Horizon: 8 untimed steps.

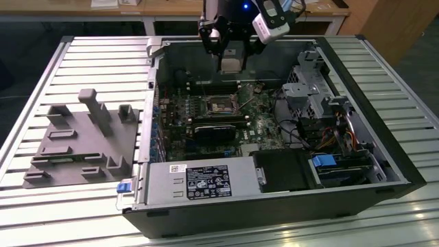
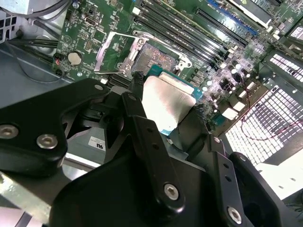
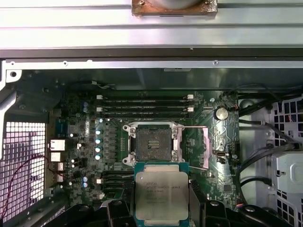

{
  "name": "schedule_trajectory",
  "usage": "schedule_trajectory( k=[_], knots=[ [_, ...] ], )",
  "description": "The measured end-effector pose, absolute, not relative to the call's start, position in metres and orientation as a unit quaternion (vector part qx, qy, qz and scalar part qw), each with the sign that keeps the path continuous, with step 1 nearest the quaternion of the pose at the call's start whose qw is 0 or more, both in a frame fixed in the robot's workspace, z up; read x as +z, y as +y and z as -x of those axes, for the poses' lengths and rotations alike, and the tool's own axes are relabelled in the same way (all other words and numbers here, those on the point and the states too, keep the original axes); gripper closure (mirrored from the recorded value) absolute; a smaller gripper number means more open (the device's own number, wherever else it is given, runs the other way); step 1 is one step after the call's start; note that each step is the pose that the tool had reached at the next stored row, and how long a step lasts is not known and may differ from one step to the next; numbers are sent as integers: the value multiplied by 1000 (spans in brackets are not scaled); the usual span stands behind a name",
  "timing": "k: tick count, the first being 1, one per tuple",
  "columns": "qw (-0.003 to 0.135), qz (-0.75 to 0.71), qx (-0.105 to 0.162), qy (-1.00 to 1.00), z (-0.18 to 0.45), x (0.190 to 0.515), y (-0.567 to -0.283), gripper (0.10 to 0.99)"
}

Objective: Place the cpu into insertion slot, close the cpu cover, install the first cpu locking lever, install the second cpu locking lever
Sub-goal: 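Place the cpu into insertion slot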

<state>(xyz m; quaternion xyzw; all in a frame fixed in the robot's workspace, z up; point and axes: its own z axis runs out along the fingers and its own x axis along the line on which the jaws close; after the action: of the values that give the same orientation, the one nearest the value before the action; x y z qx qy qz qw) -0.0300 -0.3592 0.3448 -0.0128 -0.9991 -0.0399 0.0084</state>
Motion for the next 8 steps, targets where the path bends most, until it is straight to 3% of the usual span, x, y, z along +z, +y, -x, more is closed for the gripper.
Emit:
schedule_trajectory(
  k=[8],
  knots=[
    [8,13,-40,-999,30,341,-358,549]
  ],
)
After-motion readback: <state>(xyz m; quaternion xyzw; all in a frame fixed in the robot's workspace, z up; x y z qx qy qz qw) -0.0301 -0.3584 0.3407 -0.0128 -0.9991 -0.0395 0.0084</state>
